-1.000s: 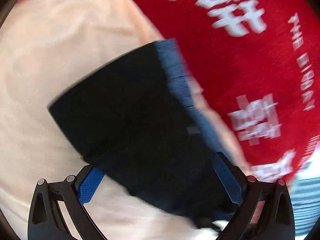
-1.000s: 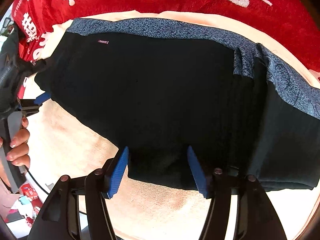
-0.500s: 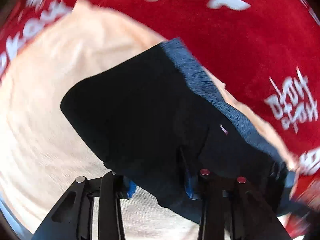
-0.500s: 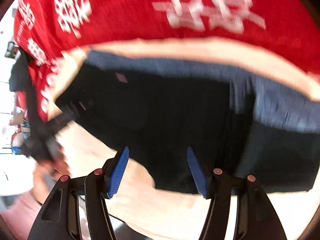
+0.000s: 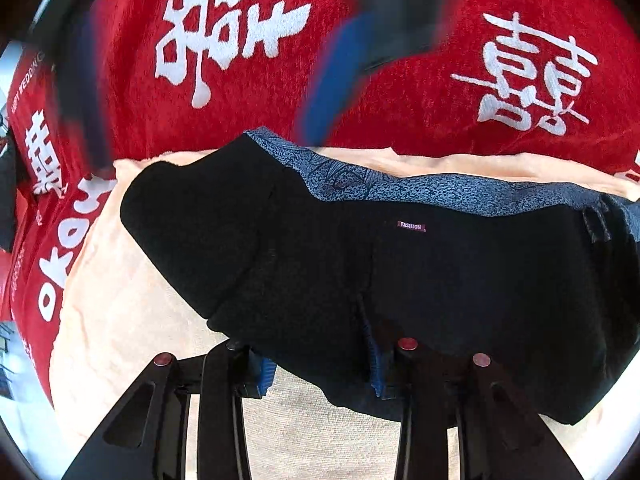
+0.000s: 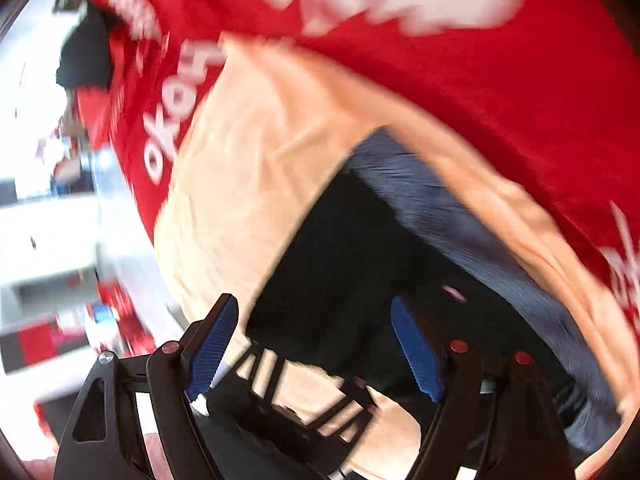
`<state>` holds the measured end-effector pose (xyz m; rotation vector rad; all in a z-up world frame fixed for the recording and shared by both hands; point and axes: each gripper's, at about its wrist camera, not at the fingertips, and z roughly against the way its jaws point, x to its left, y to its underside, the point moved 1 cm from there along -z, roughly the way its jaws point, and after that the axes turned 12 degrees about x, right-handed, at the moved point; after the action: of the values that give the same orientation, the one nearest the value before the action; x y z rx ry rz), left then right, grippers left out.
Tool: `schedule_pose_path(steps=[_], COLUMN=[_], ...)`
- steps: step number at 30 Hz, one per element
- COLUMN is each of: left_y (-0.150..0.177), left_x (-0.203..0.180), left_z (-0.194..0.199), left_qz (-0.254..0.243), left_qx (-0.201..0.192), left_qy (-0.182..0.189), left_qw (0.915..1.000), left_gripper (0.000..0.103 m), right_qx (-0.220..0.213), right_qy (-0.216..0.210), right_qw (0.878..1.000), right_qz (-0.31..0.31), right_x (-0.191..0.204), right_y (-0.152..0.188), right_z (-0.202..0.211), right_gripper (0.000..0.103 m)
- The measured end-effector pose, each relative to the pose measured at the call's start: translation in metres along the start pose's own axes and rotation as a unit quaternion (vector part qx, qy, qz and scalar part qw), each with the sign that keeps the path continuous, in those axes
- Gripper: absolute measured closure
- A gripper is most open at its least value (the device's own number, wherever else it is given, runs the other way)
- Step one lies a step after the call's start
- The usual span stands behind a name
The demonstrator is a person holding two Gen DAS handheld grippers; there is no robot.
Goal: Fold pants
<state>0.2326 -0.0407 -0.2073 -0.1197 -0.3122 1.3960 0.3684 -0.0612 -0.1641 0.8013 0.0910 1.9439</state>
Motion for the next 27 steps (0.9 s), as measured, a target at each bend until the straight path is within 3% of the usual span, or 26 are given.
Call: schedule_pose_path(steps=[3,6,8,10,14,18,21,27], left_y=[0.003,0.003,0.003,0.003,-0.001,-0.006,-0.011,-0.009], left_x=[0.0,-0.001,0.0,-0.003,-0.026,-0.053,-0.083,-0.17], left_z=[0.003,0.007,0.007,0.018,0.052,0.09,0.118,0.164], left_qz=[-0.003,-0.008,-0.005,-0.01,-0.049,-0.074,-0.097,-0.18], left_qx=[-0.004,-0.005,0.007,-0.007,-0.039,-0.063,-0.079,-0.1], left_qy=[-0.003,-0.006,-0.002,0.004,0.01,0.026,0.037,0.058], left_qw=[1.0,0.9999,1.0,0.9999,0.998,0.995,0.9915,0.9769], left_gripper=[0.066,0.066,0.066,0.066,0.066,0.066,0.066,0.066], right_qx=[0.049,0.093,0.088,0.06,-0.019,-0.097,-0.161,-0.261], right_qy=[0.051,0.087,0.112,0.089,0.029,-0.049,-0.104,-0.162], right_qw=[0.997,0.991,0.989,0.994,0.999,0.994,0.981,0.95], right_qz=[0.027,0.035,0.033,0.03,0.019,-0.01,-0.02,-0.056], right_x=[0.029,0.033,0.026,0.018,-0.01,-0.044,-0.073,-0.142], right_y=[-0.024,-0.035,-0.032,-0.023,0.024,0.085,0.136,0.246], right_z=[-0.025,-0.051,-0.051,-0.037,0.007,0.05,0.079,0.116], right_gripper=[0.021,0.024,0.076,0.089,0.089,0.089,0.089,0.089])
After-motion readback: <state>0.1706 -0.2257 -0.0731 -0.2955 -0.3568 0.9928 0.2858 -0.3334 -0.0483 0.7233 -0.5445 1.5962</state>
